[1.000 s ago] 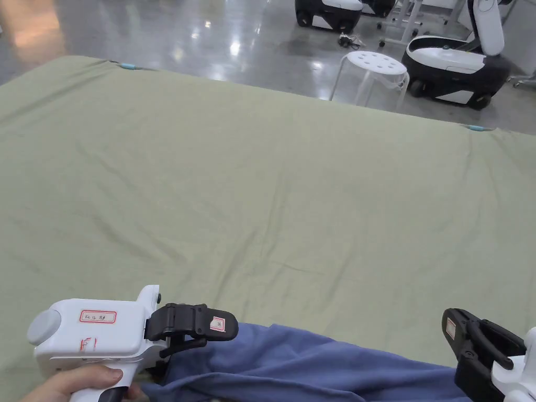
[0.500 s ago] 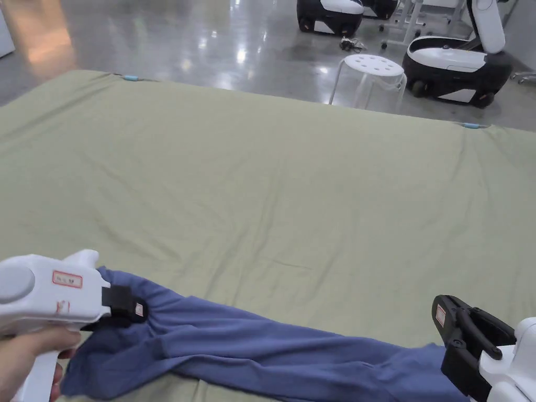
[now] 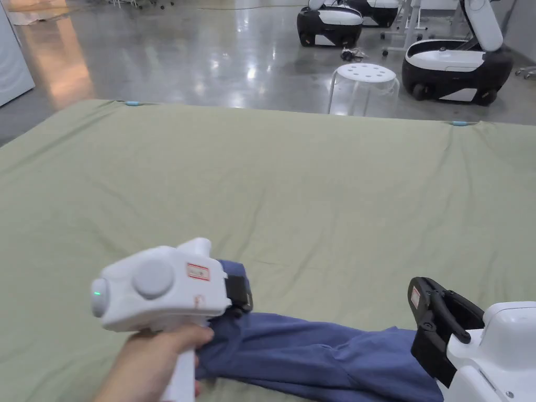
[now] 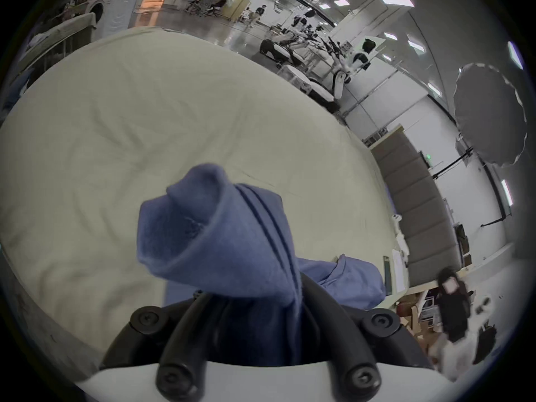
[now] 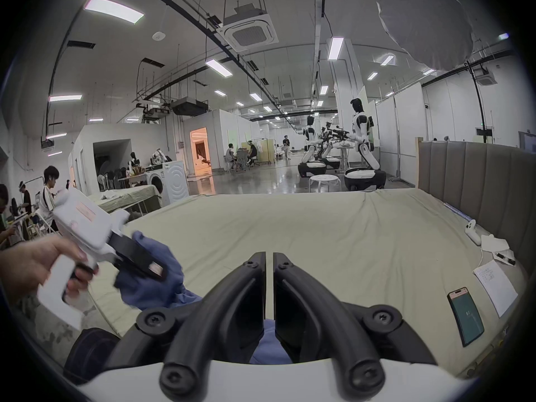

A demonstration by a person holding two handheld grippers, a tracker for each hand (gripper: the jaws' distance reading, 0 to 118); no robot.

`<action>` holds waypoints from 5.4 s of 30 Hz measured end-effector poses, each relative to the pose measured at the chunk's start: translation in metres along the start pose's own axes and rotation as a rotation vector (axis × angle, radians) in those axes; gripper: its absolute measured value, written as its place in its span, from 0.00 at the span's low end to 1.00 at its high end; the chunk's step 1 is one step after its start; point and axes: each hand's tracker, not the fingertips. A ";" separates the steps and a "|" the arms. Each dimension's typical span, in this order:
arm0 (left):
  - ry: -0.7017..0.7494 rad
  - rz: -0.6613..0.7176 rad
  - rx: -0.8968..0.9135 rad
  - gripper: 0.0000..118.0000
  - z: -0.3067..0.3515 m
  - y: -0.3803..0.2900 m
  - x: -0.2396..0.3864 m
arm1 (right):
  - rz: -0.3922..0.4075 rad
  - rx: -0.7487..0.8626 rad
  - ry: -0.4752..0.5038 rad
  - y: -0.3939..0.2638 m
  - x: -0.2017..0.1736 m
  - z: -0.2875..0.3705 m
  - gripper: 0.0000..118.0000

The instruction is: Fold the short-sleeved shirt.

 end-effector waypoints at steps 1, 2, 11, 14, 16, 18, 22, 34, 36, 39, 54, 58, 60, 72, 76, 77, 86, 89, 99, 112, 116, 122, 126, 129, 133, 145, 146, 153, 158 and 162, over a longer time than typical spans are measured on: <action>0.024 0.023 -0.023 0.06 -0.018 -0.007 0.004 | -0.007 0.000 -0.003 -0.001 0.004 0.002 0.05; 0.058 0.060 -0.042 0.06 -0.036 -0.013 0.006 | -0.021 0.001 -0.008 -0.003 0.008 0.005 0.05; 0.020 -0.029 -0.024 0.68 -0.043 -0.013 0.014 | -0.045 -0.001 -0.033 -0.007 0.030 0.019 0.05; -0.080 -0.049 0.122 0.72 0.009 -0.008 0.010 | -0.034 -0.007 -0.037 -0.007 0.030 0.021 0.05; -0.103 -0.117 0.238 0.72 0.041 -0.012 0.006 | -0.031 -0.012 -0.043 -0.008 0.030 0.023 0.05; -0.046 -0.185 0.346 0.70 0.064 -0.019 -0.004 | -0.031 -0.023 -0.048 -0.009 0.030 0.023 0.05; 0.148 -0.136 0.334 0.05 0.056 -0.028 -0.031 | -0.046 -0.051 -0.052 -0.013 0.029 0.020 0.05; -0.138 -0.323 0.002 0.05 -0.085 -0.086 0.051 | -0.045 -0.092 -0.069 -0.021 0.030 0.012 0.05; -0.160 -0.332 0.004 0.05 -0.082 -0.089 0.060 | -0.043 -0.100 -0.071 -0.021 0.033 0.011 0.05; -0.125 -0.335 0.067 0.05 -0.059 -0.086 0.058 | -0.025 -0.103 -0.071 -0.019 0.033 0.012 0.05; -0.161 -0.285 0.249 0.86 0.073 -0.029 -0.026 | 0.007 -0.114 -0.026 -0.022 0.002 0.021 0.06; -0.378 0.002 0.041 0.86 0.068 0.015 -0.104 | 0.002 -0.132 -0.029 -0.024 0.000 0.015 0.06; -0.434 0.114 0.004 0.86 0.057 0.024 -0.138 | 0.001 -0.141 -0.030 -0.025 -0.003 0.011 0.06; -0.813 0.280 -0.360 0.85 -0.078 0.030 -0.190 | 0.019 -0.206 -0.037 -0.028 -0.020 -0.029 0.06; -0.851 0.267 -0.413 0.87 -0.107 0.031 -0.160 | 0.010 -0.222 -0.038 -0.029 -0.020 -0.040 0.06; -0.851 0.268 -0.416 0.87 -0.112 0.030 -0.155 | 0.007 -0.225 -0.037 -0.029 -0.021 -0.042 0.06; -0.515 0.259 -0.426 0.13 -0.071 0.021 -0.133 | -0.003 -0.227 -0.022 -0.028 -0.023 -0.042 0.06; -0.401 0.212 -0.352 0.12 -0.052 0.033 -0.164 | -0.019 -0.209 -0.017 -0.024 -0.022 -0.035 0.06; 0.007 0.274 -0.114 0.12 0.079 0.073 -0.210 | -0.020 -0.126 -0.003 -0.016 -0.017 -0.006 0.06; 0.076 -0.300 -0.100 0.12 -0.040 -0.013 0.049 | -0.014 -0.074 -0.003 -0.018 0.003 0.011 0.06; 0.186 -0.316 -0.089 0.12 -0.077 -0.034 0.059 | -0.027 -0.087 -0.005 -0.022 0.008 0.015 0.06; -0.054 -0.230 -0.046 0.65 -0.021 -0.016 0.058 | -0.038 -0.121 0.022 -0.024 0.012 0.017 0.06; -0.187 -0.156 0.039 0.70 0.021 -0.005 0.045 | -0.063 -0.138 0.028 -0.028 0.014 0.012 0.06; -0.105 -0.110 0.142 0.69 0.030 -0.007 0.016 | -0.066 -0.157 0.028 -0.031 0.014 0.007 0.06; -0.226 0.050 -0.005 0.06 -0.004 -0.020 -0.003 | -0.071 -0.172 0.027 -0.032 0.015 0.003 0.06; -0.368 0.019 -0.111 0.06 -0.067 -0.047 0.034 | -0.095 -0.285 0.041 -0.036 0.020 -0.023 0.06; -0.366 -0.025 -0.070 0.06 -0.047 -0.042 0.033 | -0.099 -0.300 0.064 -0.036 0.018 -0.030 0.06; -0.265 -0.072 0.145 0.79 0.053 -0.006 -0.036 | -0.463 -0.480 0.411 -0.084 0.029 -0.118 0.06; -0.317 0.124 0.029 0.86 0.046 0.007 -0.111 | -0.440 -0.604 0.224 -0.114 0.039 -0.146 0.05; -0.407 0.153 -0.099 0.86 0.002 -0.001 -0.118 | -0.539 -0.575 0.228 -0.115 0.042 -0.147 0.05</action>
